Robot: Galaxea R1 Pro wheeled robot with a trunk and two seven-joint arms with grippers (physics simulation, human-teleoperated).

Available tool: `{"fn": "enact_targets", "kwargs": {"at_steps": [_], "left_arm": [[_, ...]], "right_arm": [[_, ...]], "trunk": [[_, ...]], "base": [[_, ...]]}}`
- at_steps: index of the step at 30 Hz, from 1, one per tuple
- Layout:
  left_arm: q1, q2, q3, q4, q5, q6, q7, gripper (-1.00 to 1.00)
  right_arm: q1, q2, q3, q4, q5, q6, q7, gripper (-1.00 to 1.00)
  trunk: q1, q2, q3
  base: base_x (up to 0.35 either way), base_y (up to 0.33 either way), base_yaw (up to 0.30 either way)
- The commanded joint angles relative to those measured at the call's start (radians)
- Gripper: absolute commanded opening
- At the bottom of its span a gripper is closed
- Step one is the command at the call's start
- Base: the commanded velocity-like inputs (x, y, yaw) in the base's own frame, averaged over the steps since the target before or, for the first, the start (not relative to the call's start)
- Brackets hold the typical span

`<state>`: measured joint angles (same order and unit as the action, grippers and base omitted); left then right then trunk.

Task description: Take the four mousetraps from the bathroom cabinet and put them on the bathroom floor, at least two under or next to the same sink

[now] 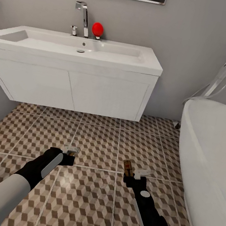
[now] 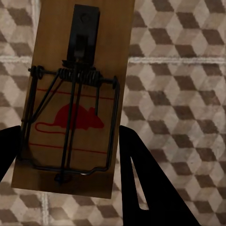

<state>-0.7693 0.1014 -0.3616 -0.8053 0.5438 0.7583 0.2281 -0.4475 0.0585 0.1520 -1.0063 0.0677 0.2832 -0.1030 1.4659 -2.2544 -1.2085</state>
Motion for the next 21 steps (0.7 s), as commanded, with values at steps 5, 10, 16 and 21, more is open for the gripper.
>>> {"fn": "enact_targets", "kwargs": {"at_steps": [5, 10, 16, 21], "left_arm": [[-0.001, 0.001, -0.005, 0.0, 0.007, 0.003, 0.008, -1.0], [-0.001, 0.001, -0.005, 0.002, 0.007, 0.003, 0.008, -1.0], [-0.001, 0.001, -0.005, 0.004, 0.007, 0.003, 0.008, -1.0], [-0.001, 0.001, -0.005, 0.005, 0.007, 0.003, 0.008, -1.0]], "right_arm": [[0.0, 0.0, 0.001, -0.002, 0.007, 0.007, -0.004, -1.0], [0.0, 0.0, 0.002, -0.002, 0.007, 0.008, -0.004, -1.0], [0.0, 0.0, 0.002, -0.002, 0.007, 0.008, -0.004, -1.0], [0.0, 0.0, 0.002, -0.002, 0.007, 0.007, -0.004, -1.0]], "trunk": [[0.019, -0.036, -0.025], [0.038, -0.071, -0.048], [0.061, -0.113, -0.077], [0.08, -0.148, -0.1]], "base": [[0.0, 0.0, 0.0], [0.0, 0.0, 0.0], [0.0, 0.0, 0.0], [0.0, 0.0, 0.0]]}}
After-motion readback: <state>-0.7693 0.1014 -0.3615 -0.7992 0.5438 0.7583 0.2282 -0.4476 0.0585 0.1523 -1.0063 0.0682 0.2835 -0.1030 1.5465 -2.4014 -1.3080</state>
